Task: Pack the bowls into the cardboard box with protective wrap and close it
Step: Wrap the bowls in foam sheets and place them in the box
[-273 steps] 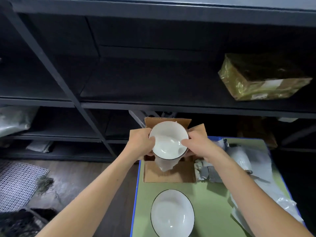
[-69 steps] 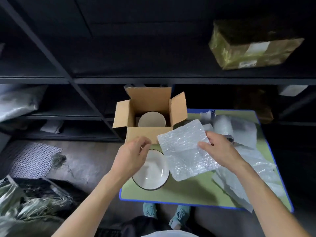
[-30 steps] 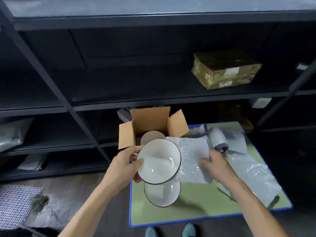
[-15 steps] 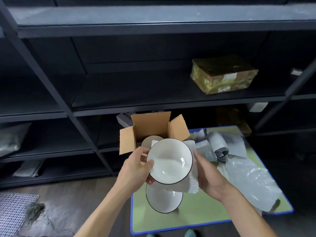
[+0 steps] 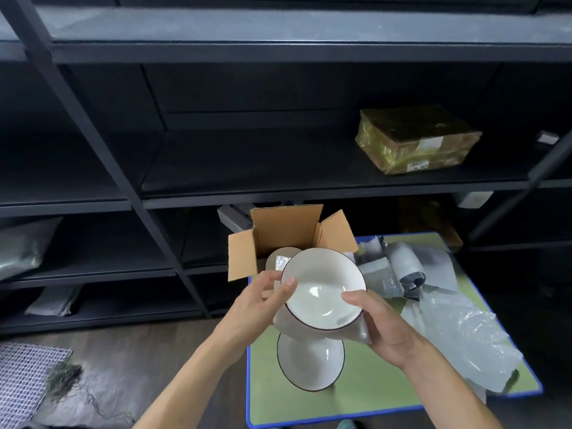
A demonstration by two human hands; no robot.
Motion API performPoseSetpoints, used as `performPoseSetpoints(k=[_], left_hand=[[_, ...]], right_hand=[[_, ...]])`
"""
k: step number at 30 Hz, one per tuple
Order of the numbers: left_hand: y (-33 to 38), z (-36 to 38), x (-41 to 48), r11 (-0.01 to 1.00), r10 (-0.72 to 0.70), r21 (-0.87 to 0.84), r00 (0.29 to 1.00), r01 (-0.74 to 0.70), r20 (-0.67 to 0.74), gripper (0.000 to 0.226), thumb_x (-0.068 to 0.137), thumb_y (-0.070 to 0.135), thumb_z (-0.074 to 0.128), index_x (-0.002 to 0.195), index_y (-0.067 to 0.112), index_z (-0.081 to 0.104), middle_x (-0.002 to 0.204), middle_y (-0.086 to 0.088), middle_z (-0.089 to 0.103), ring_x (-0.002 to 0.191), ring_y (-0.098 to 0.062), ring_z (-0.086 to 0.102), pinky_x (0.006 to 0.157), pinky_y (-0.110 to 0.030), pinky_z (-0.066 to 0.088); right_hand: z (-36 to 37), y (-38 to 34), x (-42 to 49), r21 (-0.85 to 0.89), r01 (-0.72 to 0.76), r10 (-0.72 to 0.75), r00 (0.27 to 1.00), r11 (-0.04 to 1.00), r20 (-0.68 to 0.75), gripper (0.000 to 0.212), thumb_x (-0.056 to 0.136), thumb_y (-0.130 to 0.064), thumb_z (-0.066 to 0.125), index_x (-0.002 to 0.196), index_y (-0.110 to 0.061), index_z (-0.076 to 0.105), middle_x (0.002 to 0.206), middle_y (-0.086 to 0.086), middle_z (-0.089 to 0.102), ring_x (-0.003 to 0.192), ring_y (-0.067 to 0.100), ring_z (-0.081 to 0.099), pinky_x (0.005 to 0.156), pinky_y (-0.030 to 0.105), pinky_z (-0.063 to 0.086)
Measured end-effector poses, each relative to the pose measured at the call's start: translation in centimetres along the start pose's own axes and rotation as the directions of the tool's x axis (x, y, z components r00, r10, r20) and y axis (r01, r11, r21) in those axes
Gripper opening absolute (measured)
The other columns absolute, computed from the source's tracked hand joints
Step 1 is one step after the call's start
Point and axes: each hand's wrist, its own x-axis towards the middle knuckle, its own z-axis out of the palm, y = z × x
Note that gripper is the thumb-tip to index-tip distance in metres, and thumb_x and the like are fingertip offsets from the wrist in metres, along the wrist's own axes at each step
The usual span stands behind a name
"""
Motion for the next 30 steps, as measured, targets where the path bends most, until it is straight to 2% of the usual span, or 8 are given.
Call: performPoseSetpoints(k=[2, 4, 10, 13, 17, 20, 26, 30], left_hand=[[-0.2, -0.2, 0.3, 0.996, 0.013, -0.094, 0.998, -0.007, 0.064, 0.068, 0.079, 0.082, 0.054, 0.128, 0.034, 0.057, 0.121, 0.01, 0.067, 0.114, -0.013, 0.064, 0.096, -0.045, 0.054], [-0.1, -0.1, 0.5, 0.99, 0.073, -0.129, 0.995, -0.064, 0.065, 0.047, 0.092, 0.064, 0.054, 0.118, 0.027, 0.065, 0.111, 0.005, 0.072, 0.104, -0.016, 0.069, 0.089, -0.044, 0.058], [-0.3, 0.3, 1.9, 0.995, 0.081, -0.056, 0.996, -0.083, -0.035, 0.036, 0.098, 0.046, 0.052, 0.095, 0.014, 0.068, 0.094, -0.018, 0.066, 0.083, -0.025, 0.069, 0.075, -0.04, 0.062], [0.0, -0.3, 3.3, 0.998, 0.05, 0.052, 0.995, -0.046, -0.091, 0.045, 0.093, 0.052, 0.047, 0.094, 0.009, 0.061, 0.085, -0.017, 0.062, 0.07, -0.017, 0.07, 0.077, -0.049, 0.06], [1.5, -1.3, 5.4, 0.987, 0.066, 0.156, 0.981, -0.038, -0.183, 0.028, 0.098, 0.044, 0.042, 0.101, 0.026, 0.063, 0.086, -0.01, 0.066, 0.06, -0.01, 0.062, 0.059, -0.037, 0.056], [2.5, -2.0, 7.2, 0.991, 0.054, 0.13, 0.977, -0.027, -0.206, 0.023, 0.099, 0.035, 0.045, 0.118, 0.036, 0.057, 0.093, -0.011, 0.069, 0.062, -0.011, 0.065, 0.048, -0.015, 0.047], [2.4, -2.1, 11.5, 0.994, 0.011, 0.107, 0.97, 0.015, -0.241, 0.036, 0.085, 0.031, 0.05, 0.122, 0.028, 0.052, 0.081, -0.007, 0.068, 0.076, -0.022, 0.071, 0.057, -0.041, 0.062], [2.0, -1.4, 13.4, 0.968, -0.038, 0.222, 0.937, 0.121, -0.348, 0.033, 0.088, 0.034, 0.054, 0.119, 0.024, 0.049, 0.084, 0.006, 0.064, 0.066, -0.011, 0.069, 0.052, -0.033, 0.06]], right_hand=[[0.3, 0.0, 0.2, 0.004, -0.011, 0.011, 1.0, 1.0, 0.008, 0.043, 0.086, -0.023, 0.059, 0.126, -0.007, 0.067, 0.127, 0.022, 0.065, 0.119, 0.039, 0.062, 0.103, 0.06, 0.046], [0.6, -0.2, 0.4, -0.008, -0.02, 0.02, 1.0, 1.0, 0.013, 0.041, 0.087, -0.023, 0.059, 0.123, -0.006, 0.068, 0.124, 0.021, 0.067, 0.114, 0.038, 0.065, 0.1, 0.057, 0.05], [0.5, -0.9, 2.9, -0.214, -0.078, 0.029, 0.975, 0.974, -0.221, 0.025, 0.099, -0.021, 0.054, 0.118, -0.009, 0.065, 0.115, 0.015, 0.072, 0.095, 0.031, 0.072, 0.077, 0.046, 0.061], [0.7, -2.1, 4.2, -0.445, -0.078, -0.031, 0.972, 0.892, -0.232, 0.019, 0.099, -0.02, 0.051, 0.106, -0.019, 0.069, 0.105, 0.006, 0.074, 0.084, 0.025, 0.074, 0.071, 0.04, 0.062], [1.2, -4.4, 6.7, -0.687, -0.083, -0.112, 0.966, 0.722, -0.234, 0.023, 0.096, -0.031, 0.05, 0.083, -0.019, 0.064, 0.074, -0.001, 0.069, 0.062, 0.011, 0.067, 0.061, 0.034, 0.053], [1.0, -5.7, 9.2, -0.751, -0.092, -0.125, 0.966, 0.654, -0.227, 0.021, 0.094, -0.035, 0.049, 0.086, -0.022, 0.065, 0.082, -0.003, 0.072, 0.076, 0.012, 0.071, 0.071, 0.035, 0.06], [0.4, -7.6, 13.6, -0.79, -0.101, -0.111, 0.971, 0.605, -0.209, 0.016, 0.1, -0.015, 0.044, 0.107, -0.018, 0.058, 0.097, 0.0, 0.065, 0.078, 0.01, 0.066, 0.059, 0.02, 0.055], [-0.7, -6.8, 17.0, -0.844, -0.21, -0.036, 0.965, 0.494, -0.261, 0.028, 0.085, -0.015, 0.041, 0.109, -0.02, 0.055, 0.107, 0.004, 0.062, 0.092, 0.023, 0.063, 0.074, 0.037, 0.059]])
